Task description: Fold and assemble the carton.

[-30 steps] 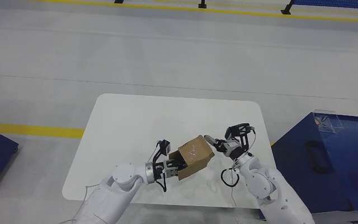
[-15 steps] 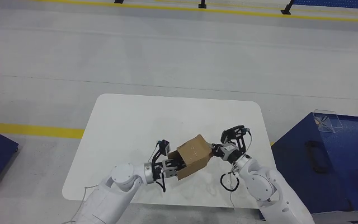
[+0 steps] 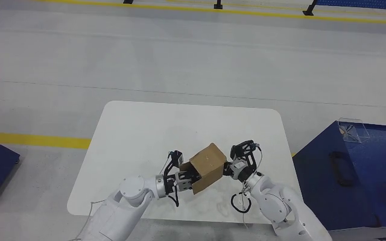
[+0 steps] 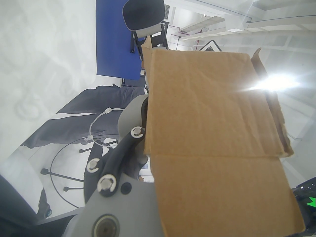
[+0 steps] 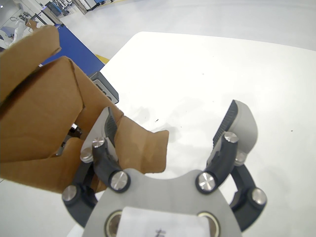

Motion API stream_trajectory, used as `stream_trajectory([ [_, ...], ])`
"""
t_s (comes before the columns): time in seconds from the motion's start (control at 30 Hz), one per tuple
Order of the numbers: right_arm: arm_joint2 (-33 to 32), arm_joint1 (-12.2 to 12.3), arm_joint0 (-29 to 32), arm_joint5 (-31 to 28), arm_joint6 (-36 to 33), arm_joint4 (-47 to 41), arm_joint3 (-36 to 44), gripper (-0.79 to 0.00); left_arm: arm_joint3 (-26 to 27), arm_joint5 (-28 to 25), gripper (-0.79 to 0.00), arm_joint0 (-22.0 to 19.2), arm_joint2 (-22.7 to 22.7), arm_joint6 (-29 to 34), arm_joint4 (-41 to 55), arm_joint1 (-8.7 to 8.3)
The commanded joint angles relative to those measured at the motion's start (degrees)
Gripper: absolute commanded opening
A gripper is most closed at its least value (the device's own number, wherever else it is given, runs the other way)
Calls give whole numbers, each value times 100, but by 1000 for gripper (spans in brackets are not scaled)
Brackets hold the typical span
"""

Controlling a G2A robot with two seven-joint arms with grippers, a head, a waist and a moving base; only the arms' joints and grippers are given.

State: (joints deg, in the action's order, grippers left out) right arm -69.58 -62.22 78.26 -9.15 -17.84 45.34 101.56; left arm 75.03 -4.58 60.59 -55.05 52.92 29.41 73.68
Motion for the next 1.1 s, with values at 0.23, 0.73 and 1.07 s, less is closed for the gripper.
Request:
stream_trajectory([
  [0.23, -485, 12, 150, -47, 214, -477, 17, 0, -55, -20, -785, 33, -36, 61, 127, 4],
  [0.73, -689, 28, 123, -371, -1773, -2445, -611, 0, -73, 305, -785, -30, -178, 594, 675, -11],
  [1.07, -957, 51, 44, -561, -2216, -3574, -642, 0, -77, 243, -785, -16, -167, 540, 595, -10],
])
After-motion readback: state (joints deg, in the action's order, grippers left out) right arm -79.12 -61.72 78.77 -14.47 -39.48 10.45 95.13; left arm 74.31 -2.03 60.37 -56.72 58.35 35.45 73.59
